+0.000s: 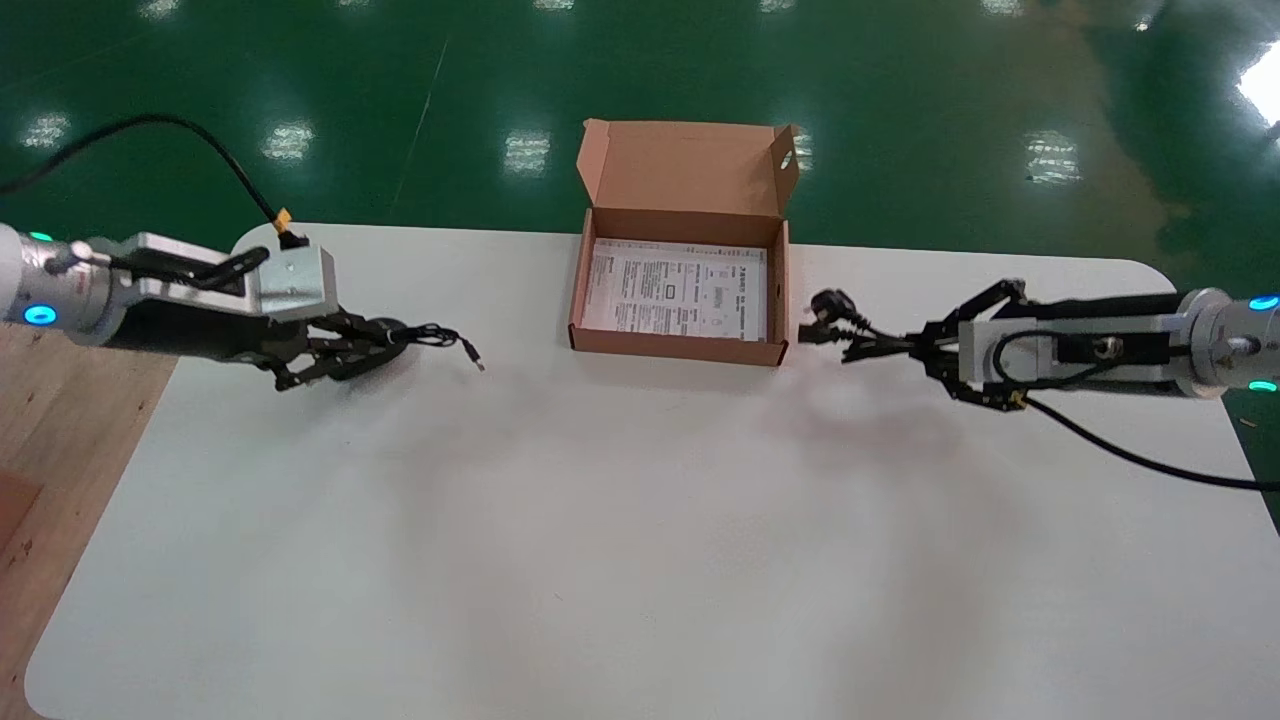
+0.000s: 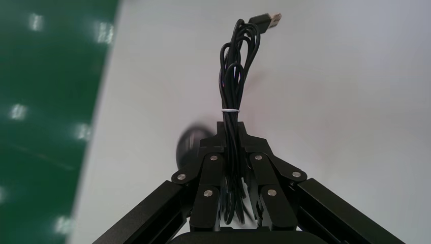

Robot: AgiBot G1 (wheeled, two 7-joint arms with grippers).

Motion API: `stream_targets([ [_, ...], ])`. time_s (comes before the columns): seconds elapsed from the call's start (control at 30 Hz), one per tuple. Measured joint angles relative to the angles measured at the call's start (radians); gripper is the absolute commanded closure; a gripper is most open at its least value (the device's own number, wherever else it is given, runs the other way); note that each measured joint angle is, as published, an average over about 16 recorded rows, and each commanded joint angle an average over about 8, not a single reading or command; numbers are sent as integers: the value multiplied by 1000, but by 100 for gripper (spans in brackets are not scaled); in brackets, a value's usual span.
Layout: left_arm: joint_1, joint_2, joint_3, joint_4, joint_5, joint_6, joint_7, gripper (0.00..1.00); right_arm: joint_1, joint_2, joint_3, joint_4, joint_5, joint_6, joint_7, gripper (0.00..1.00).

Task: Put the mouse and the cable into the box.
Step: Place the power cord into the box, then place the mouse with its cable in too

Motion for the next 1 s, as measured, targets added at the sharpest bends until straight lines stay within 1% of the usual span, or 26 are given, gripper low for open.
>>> stream_targets([
  [0.2,-104,-2,-34,-55,-42,-36,11,100,11,-66,15,69,15,112,1,100],
  [0.37,-166,7,-80,-100,-102,-75,49,100,4,-160,13,100,8,224,16,100],
  [0.53,-195,23,-125,-125,-165,-102,97,100,-3,-251,-2,99,-9,317,39,100],
  [0.7,-202,45,-148,-128,-199,-106,140,100,-15,-310,-29,99,-16,376,51,100],
  [0.83,-205,62,-152,-118,-206,-102,162,100,-28,-334,-59,104,-9,396,62,100],
  [0.87,-206,64,-152,-115,-207,-101,167,100,-31,-337,-67,108,-6,397,65,98],
  [0.9,-207,67,-153,-112,-208,-101,171,100,-33,-338,-76,111,-2,397,69,92],
  [1.0,-210,73,-154,-102,-209,-99,181,100,-41,-340,-105,124,12,396,81,55],
])
